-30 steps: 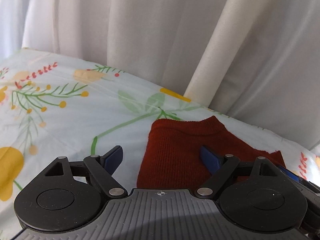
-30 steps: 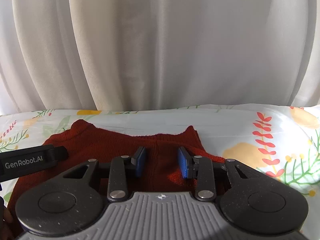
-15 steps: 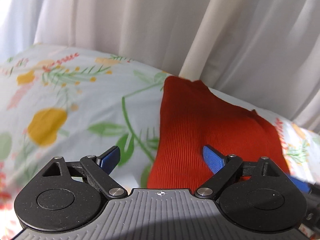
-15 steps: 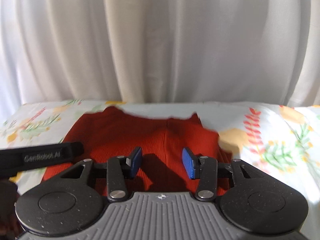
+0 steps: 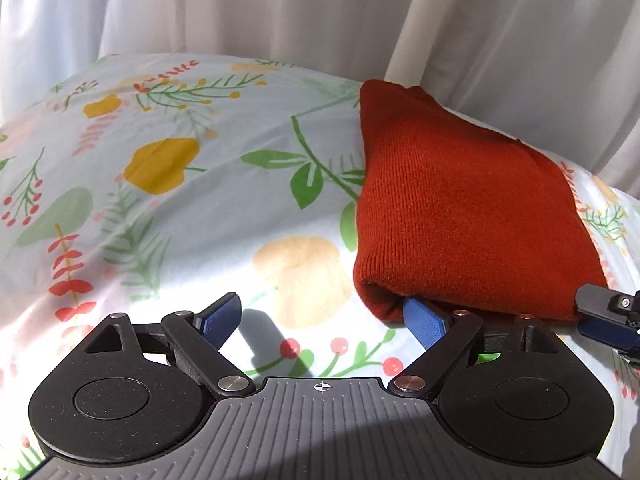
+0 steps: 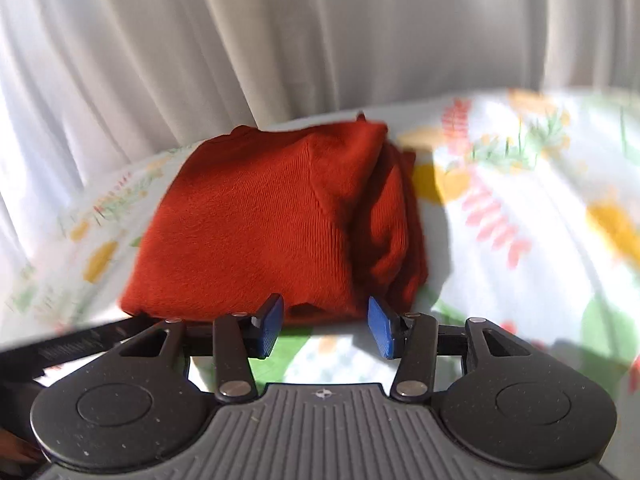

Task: Fold small clothes

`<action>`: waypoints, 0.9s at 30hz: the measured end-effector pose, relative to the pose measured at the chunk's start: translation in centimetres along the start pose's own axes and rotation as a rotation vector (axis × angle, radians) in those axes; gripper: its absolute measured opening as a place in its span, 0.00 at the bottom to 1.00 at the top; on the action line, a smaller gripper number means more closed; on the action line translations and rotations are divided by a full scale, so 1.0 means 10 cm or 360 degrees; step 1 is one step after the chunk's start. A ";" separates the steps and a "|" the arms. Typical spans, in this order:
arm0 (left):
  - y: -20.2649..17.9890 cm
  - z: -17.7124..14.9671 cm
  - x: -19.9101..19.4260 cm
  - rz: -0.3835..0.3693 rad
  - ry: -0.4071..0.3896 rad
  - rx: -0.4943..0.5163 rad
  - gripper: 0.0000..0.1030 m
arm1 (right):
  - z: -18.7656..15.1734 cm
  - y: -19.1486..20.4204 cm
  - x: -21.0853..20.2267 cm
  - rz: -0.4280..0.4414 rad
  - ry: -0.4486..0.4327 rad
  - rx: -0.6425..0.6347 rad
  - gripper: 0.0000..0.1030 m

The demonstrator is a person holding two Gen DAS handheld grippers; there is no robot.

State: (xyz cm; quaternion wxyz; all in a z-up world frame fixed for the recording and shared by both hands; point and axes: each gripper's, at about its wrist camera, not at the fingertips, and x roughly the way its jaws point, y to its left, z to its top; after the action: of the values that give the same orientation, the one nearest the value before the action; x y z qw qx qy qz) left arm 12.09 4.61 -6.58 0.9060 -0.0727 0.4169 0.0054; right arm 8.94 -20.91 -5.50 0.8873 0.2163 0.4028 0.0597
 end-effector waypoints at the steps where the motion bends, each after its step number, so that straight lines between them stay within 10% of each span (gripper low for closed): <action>1: -0.01 0.02 0.04 0.0012 0.0005 -0.0005 0.89 | 0.02 -0.09 0.02 0.0096 0.0021 0.0134 0.45; 5: 0.03 0.04 0.04 0.0032 0.0053 -0.0072 0.89 | 0.05 -0.27 0.17 0.0193 0.0040 0.0477 0.10; 16: 0.17 0.14 -0.26 -0.0093 -0.0047 -0.0169 0.89 | -0.01 0.00 0.15 -0.0193 -0.0009 0.0091 0.09; 27: -0.01 0.00 -0.06 -0.0009 0.0199 0.0071 0.91 | 0.02 0.19 0.12 -0.0323 0.0078 -0.0128 0.24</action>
State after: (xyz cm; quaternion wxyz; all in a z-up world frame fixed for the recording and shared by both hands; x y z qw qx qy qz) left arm 11.72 4.56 -6.08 0.8797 -0.0539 0.4724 -0.0111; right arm 10.02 -18.97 -5.37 0.8866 0.1370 0.4416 -0.0092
